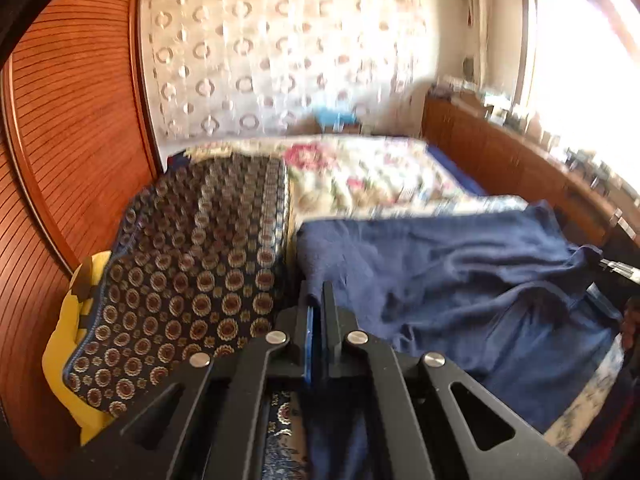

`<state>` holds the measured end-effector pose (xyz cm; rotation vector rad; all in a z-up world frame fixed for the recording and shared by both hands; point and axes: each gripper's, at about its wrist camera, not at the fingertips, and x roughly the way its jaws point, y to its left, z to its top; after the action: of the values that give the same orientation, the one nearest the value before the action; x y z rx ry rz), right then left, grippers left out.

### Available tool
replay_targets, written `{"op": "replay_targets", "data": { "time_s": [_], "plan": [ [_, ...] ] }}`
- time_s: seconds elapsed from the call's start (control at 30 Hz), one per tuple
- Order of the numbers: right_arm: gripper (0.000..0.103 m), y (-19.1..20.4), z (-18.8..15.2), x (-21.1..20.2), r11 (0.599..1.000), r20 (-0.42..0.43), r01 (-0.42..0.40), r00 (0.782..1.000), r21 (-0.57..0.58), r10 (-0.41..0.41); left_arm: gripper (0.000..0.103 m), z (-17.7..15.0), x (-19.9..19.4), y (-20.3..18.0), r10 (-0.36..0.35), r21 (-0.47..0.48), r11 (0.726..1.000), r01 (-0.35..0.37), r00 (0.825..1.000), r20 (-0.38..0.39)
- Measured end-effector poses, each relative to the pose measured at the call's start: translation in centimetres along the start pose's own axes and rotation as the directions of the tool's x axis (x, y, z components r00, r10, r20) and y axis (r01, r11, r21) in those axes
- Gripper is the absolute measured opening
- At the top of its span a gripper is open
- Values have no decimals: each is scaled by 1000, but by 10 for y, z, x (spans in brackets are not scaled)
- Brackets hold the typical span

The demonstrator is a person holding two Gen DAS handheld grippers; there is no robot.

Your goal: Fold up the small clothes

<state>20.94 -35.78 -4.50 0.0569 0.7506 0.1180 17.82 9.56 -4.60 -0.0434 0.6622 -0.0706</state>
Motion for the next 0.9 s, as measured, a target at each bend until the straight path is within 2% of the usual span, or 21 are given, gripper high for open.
{"op": "replay_targets", "data": {
  "time_s": [0.23,0.37,0.47,0.57,0.7,0.83,0.9],
  "plan": [
    [1,1,23,-53,999,118,-30,993,-20,32,0,-5,-58,9,-27,-24,999,30,995,100],
    [1,-2,27,-84,999,157,-30,987,-41,36,0,-20,-80,16,-43,-36,998,46,994,103],
    [1,-8,22,-109,998,177,-28,984,-51,37,0,-42,-88,18,-49,-39,998,52,996,73],
    [1,-15,6,-120,999,155,-31,987,-42,38,0,-71,-79,20,-39,-49,998,39,999,5],
    [1,-20,-28,-105,999,59,10,998,-52,-7,0,-106,-64,21,-16,-52,999,12,997,-79],
    [1,-23,-59,-76,998,-45,35,998,-49,-37,0,-125,-55,22,-8,-68,998,0,992,-123],
    [1,-21,-69,-70,997,-64,51,996,-54,-55,0,-128,-54,20,-17,-66,998,9,990,-136]
  ]
}}
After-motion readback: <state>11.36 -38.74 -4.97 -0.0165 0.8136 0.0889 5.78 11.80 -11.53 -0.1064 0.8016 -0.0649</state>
